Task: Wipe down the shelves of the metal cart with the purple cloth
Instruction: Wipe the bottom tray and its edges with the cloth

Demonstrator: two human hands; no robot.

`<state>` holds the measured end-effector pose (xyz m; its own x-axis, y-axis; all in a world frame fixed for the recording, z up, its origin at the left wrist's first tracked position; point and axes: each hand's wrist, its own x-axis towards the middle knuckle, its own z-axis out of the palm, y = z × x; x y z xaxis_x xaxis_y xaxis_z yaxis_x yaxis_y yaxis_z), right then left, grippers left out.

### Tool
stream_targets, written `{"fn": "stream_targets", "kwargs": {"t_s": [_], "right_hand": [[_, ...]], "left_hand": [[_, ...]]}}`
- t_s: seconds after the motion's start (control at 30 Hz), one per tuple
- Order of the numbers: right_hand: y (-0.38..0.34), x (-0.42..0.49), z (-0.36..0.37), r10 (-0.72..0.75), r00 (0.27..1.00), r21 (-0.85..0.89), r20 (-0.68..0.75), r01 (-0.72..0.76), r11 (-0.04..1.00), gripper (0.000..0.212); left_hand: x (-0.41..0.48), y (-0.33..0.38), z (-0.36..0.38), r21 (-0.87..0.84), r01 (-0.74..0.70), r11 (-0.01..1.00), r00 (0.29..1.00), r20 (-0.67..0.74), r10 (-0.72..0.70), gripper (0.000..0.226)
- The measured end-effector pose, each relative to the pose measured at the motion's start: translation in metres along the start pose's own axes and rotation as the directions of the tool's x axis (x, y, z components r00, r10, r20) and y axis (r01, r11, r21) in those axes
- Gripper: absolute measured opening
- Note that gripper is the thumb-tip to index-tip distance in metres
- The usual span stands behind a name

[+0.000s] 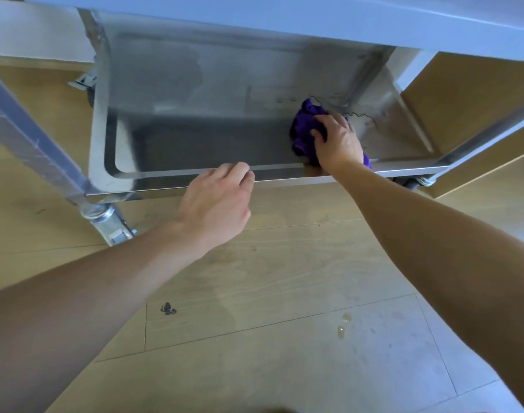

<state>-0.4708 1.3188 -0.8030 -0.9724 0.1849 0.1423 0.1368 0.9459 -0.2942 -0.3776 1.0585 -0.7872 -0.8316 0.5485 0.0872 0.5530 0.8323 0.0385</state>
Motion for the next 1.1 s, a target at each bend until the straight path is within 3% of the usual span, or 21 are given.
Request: {"fn": "stream_targets", "kwargs": {"t_s": [0.1, 0.33, 0.47, 0.57, 0.7, 0.8, 0.93, 1.03, 1.1], "right_hand": [[-0.024, 0.0, 0.011, -0.004, 1.0, -0.033, 0.0, 0.004, 0.999, 0.043], [-0.141, -0.014, 0.043, -0.363, 0.922, 0.077, 0.131, 0.356, 0.931, 0.051], [-0.136, 0.0, 0.045, -0.404, 0.906, 0.141, 0.125, 0.386, 0.911, 0.043], [-0.108, 0.016, 0.041, -0.288, 0.955, 0.091, 0.066, 0.282, 0.955, 0.039], [-0.083, 0.018, 0.034, 0.02, 1.0, 0.001, 0.013, -0.02, 1.0, 0.042], [-0.108, 0.011, 0.041, 0.059, 0.998, -0.035, 0.002, -0.059, 0.998, 0.046], [-0.178, 0.007, 0.065, -0.166, 0.985, -0.006, 0.054, 0.167, 0.986, 0.048], [-0.23, 0.006, 0.08, -0.406, 0.904, 0.101, 0.137, 0.395, 0.913, 0.045], [-0.246, 0.008, 0.085, -0.493, 0.852, 0.183, 0.175, 0.464, 0.867, 0.043]], "left_hand": [[-0.003, -0.006, 0.006, -0.026, -0.034, 0.999, 0.998, -0.06, 0.033, 0.05], [-0.008, -0.014, 0.004, -0.051, -0.064, 0.997, 0.998, -0.007, 0.063, 0.061], [-0.017, -0.033, 0.003, -0.044, -0.107, 0.993, 0.994, 0.012, 0.108, 0.064], [-0.029, -0.049, 0.0, -0.043, -0.076, 0.996, 0.997, 0.014, 0.077, 0.062], [-0.046, -0.077, -0.001, -0.014, -0.013, 1.0, 1.0, 0.011, 0.013, 0.058], [-0.057, -0.095, 0.003, -0.021, 0.015, 1.0, 1.0, -0.015, -0.015, 0.055], [-0.063, -0.107, 0.008, -0.037, 0.048, 0.998, 0.997, -0.051, -0.05, 0.054], [-0.064, -0.11, 0.01, -0.036, 0.063, 0.997, 0.995, -0.079, -0.066, 0.052], [-0.063, -0.112, 0.011, -0.032, 0.074, 0.997, 0.993, -0.087, -0.077, 0.049]]}}
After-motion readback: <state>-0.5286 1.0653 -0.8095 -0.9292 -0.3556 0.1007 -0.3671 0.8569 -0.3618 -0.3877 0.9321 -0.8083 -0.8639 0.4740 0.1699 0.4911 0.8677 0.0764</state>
